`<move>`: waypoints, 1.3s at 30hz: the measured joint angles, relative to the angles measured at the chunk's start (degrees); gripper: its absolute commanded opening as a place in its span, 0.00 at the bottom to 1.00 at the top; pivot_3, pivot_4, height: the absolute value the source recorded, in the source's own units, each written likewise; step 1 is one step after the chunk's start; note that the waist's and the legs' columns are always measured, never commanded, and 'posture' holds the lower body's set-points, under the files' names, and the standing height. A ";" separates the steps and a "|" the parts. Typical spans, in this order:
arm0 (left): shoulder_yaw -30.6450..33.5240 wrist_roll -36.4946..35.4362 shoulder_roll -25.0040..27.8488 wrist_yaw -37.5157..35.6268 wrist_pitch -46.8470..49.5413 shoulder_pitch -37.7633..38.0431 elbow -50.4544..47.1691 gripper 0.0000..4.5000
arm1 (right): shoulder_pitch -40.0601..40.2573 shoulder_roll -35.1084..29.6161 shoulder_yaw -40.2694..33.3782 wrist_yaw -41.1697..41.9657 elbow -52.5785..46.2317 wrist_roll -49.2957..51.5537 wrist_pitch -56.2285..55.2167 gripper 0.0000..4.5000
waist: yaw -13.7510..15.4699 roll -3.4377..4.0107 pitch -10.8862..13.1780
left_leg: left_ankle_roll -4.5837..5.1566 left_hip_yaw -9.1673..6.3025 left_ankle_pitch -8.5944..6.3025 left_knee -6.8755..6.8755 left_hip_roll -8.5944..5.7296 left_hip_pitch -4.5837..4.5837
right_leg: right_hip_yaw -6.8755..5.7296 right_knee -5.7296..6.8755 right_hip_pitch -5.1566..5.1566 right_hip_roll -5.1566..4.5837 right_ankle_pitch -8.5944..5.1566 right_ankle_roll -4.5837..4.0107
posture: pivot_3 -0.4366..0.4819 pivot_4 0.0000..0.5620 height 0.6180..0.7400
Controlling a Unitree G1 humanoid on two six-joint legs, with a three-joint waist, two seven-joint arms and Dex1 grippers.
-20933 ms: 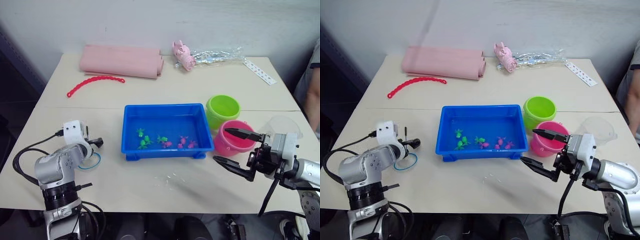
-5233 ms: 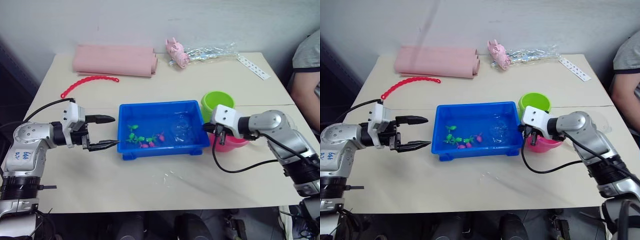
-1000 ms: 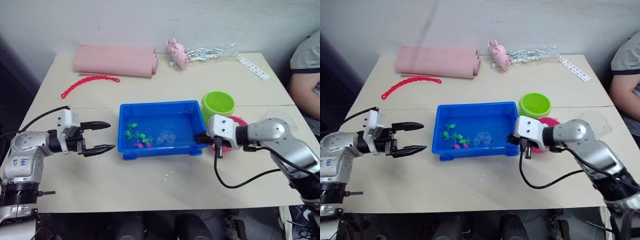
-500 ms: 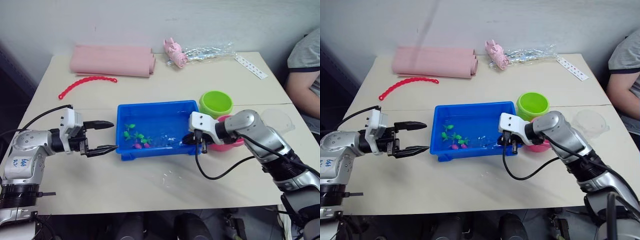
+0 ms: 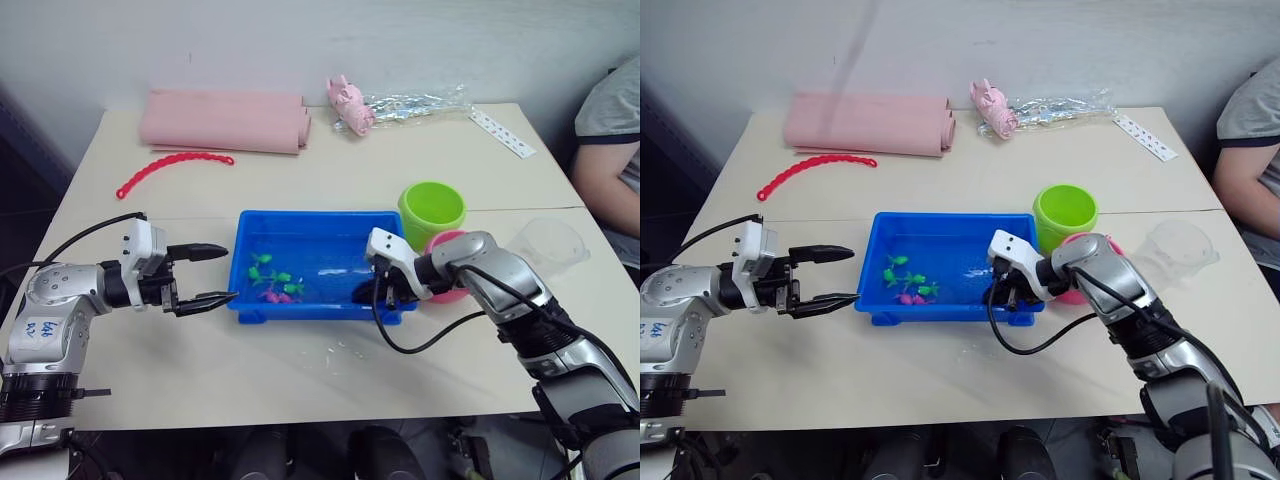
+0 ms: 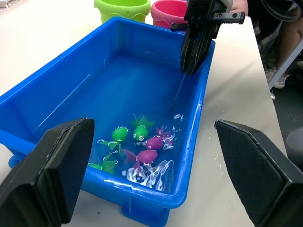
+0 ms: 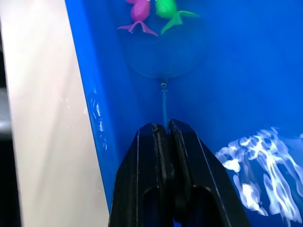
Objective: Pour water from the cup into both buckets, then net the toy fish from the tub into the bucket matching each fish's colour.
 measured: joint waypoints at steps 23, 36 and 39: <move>-0.02 0.00 0.00 0.51 0.03 -0.83 0.04 0.99 | 1.44 6.04 -2.23 -7.12 0.40 2.58 2.45 0.00 | -0.47 0.00 0.00 | -0.04 0.00 0.01 -0.04 0.00 0.00 | 0.01 0.01 -0.04 0.01 0.00 0.00 | 0.48 0.27 1.00; 0.74 0.07 1.83 0.42 -0.74 -0.85 4.01 0.99 | 2.10 6.65 -3.82 -8.50 0.08 4.47 1.58 0.00 | -1.12 0.00 0.00 | -0.05 0.00 0.01 -0.09 0.00 0.00 | 0.01 0.01 -0.06 0.01 0.00 0.00 | 0.48 0.27 1.00; 0.92 0.17 2.70 0.21 -1.38 -0.85 5.97 0.99 | 2.49 6.58 -4.76 -8.81 0.08 4.56 0.96 0.00 | -1.12 0.00 0.00 | -0.05 0.00 0.01 -0.09 0.00 0.00 | 0.01 0.01 -0.07 0.00 0.00 0.00 | 0.48 0.27 1.00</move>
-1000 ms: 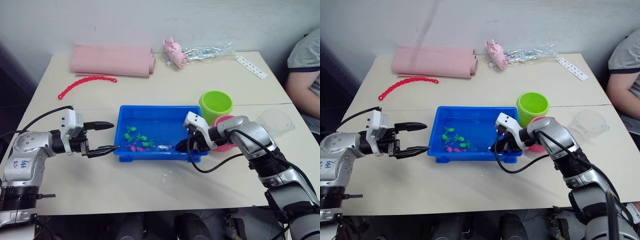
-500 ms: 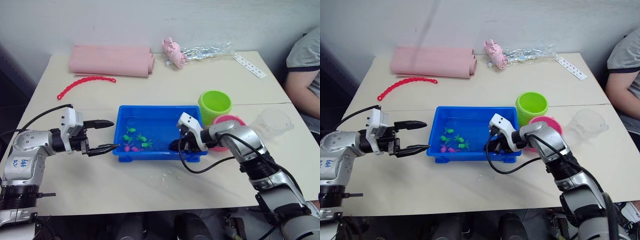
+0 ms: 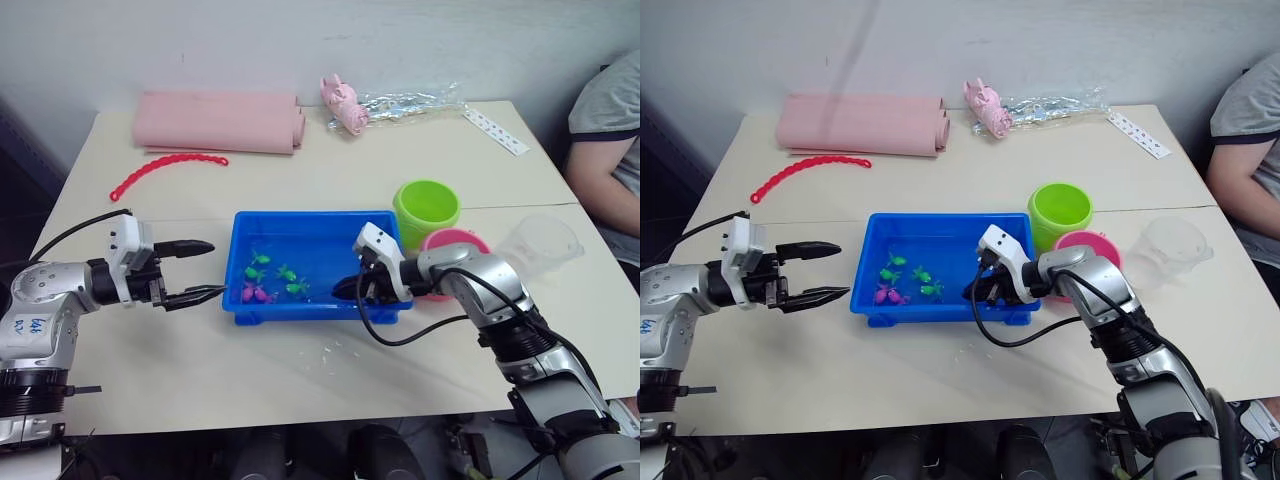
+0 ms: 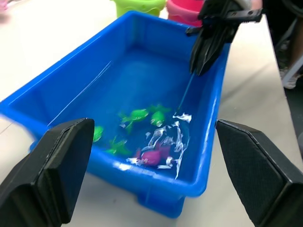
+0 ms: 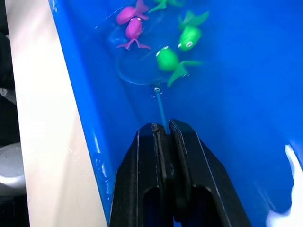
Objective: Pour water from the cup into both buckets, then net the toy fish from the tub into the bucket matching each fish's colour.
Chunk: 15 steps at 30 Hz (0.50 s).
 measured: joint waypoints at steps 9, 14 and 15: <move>0.36 0.02 0.82 -0.95 -1.22 0.32 1.13 0.99 | 1.74 0.63 -0.22 -1.19 -0.02 -0.09 -3.23 0.00 | -0.02 0.00 0.00 | -0.01 0.00 0.00 -0.01 0.00 0.00 | 0.00 0.00 -0.01 0.00 0.00 0.00 | 0.48 0.27 1.00; 0.60 0.02 0.89 -1.07 -1.36 0.57 1.13 0.99 | 2.25 1.47 0.10 -1.73 -0.02 -0.20 -4.38 0.00 | -0.02 0.00 0.00 | -0.01 0.00 0.00 -0.03 0.00 0.00 | 0.00 0.00 -0.03 0.00 0.00 0.00 | 0.48 0.27 1.00; 0.64 0.02 0.99 -1.09 -1.48 0.76 1.13 0.99 | 2.31 1.51 0.14 -1.87 -0.02 -0.25 -4.46 0.00 | -0.02 0.00 0.00 | -0.01 0.00 0.00 -0.03 0.00 0.00 | 0.01 0.00 -0.03 0.00 0.00 0.00 | 0.48 0.27 1.00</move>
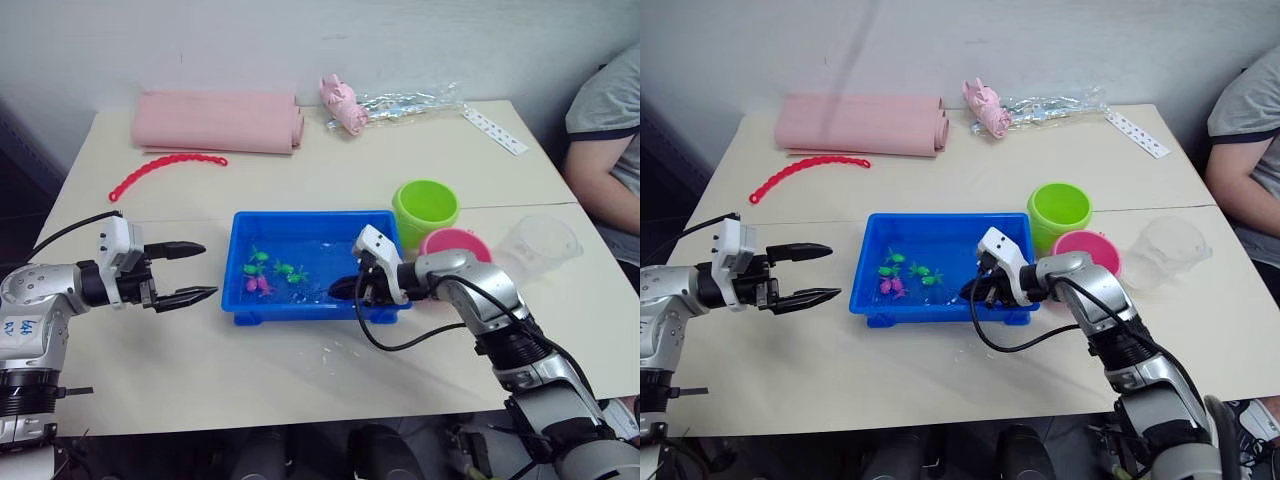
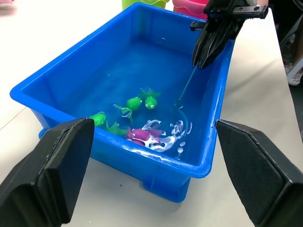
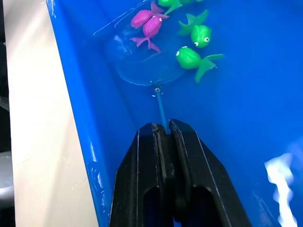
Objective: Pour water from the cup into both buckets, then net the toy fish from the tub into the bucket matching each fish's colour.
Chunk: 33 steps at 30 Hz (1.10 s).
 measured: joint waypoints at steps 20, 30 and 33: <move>0.08 0.01 0.27 -0.07 -1.05 0.09 1.91 0.99 | 0.16 2.48 0.28 -2.47 0.37 -3.16 -8.56 0.00 | -0.02 0.00 0.00 | -0.01 0.01 0.00 -0.02 0.00 -0.01 | 0.02 0.02 -0.07 0.00 0.00 0.00 | 0.48 0.27 1.00; 0.03 0.05 0.27 -0.09 -1.23 -0.90 2.10 0.99 | 0.62 1.20 0.28 -1.28 0.36 -3.59 -8.72 0.00 | -0.01 0.00 0.00 | -0.01 0.02 0.00 -0.03 0.00 -0.01 | 0.02 0.02 -0.07 0.00 0.00 0.00 | 0.48 0.27 1.00; 0.02 0.09 0.27 -0.09 -1.26 -0.92 2.18 0.99 | 1.73 0.81 0.28 -0.34 -0.06 -3.11 -8.33 0.00 | -0.01 0.00 0.00 | -0.01 0.02 0.00 -0.03 0.00 -0.01 | 0.02 0.02 -0.07 0.00 0.00 0.00 | 0.48 0.27 1.00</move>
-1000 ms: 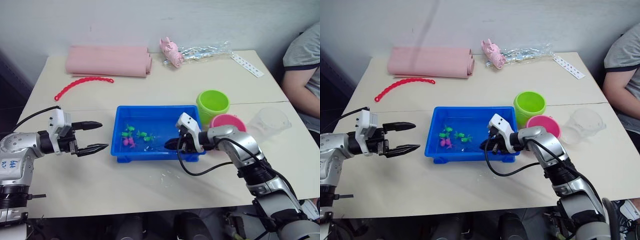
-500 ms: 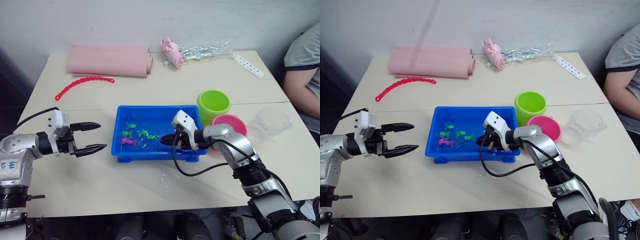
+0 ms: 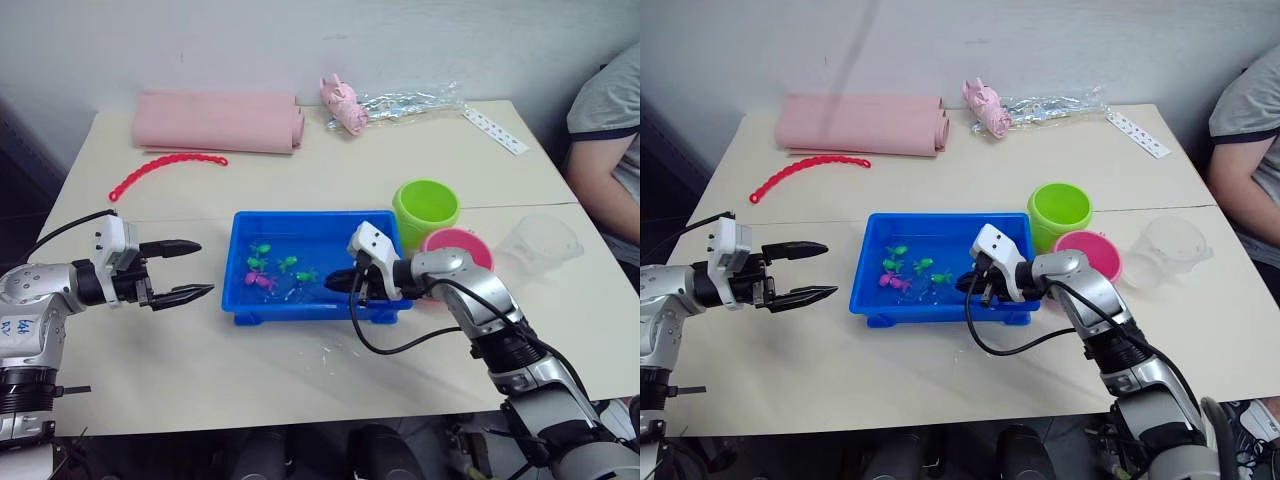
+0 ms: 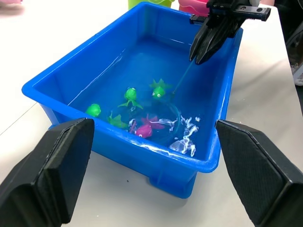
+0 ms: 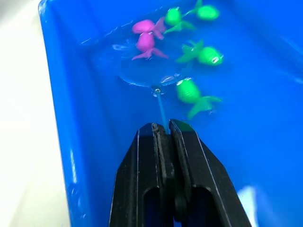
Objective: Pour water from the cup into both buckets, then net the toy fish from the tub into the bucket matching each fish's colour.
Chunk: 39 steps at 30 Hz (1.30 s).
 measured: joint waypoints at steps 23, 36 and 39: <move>-0.35 0.07 -0.04 0.00 -0.33 -0.77 1.38 0.99 | 1.13 0.25 -0.66 -1.66 0.52 -1.86 -6.65 0.00 | 0.00 0.00 0.00 | -0.01 0.00 0.01 0.00 0.00 0.00 | -0.01 0.00 -0.01 0.00 0.00 0.00 | 0.48 0.27 1.00; -1.10 0.07 -0.14 -0.42 -0.81 -2.27 1.41 0.99 | 2.48 -1.51 -1.17 0.44 -0.12 -1.74 -9.01 0.00 | 0.02 0.00 0.00 | -0.01 0.01 0.01 0.01 0.00 0.00 | 0.00 0.01 -0.01 0.00 0.00 0.00 | 0.48 0.27 1.00; -1.13 0.07 -0.14 -0.48 -0.87 -2.62 1.42 0.99 | 2.51 -1.90 -1.18 0.55 -0.67 -1.72 -9.00 0.00 | 0.02 0.00 0.00 | -0.01 0.00 0.01 0.00 0.00 0.00 | -0.01 0.01 -0.01 0.00 0.00 0.00 | 0.48 0.27 1.00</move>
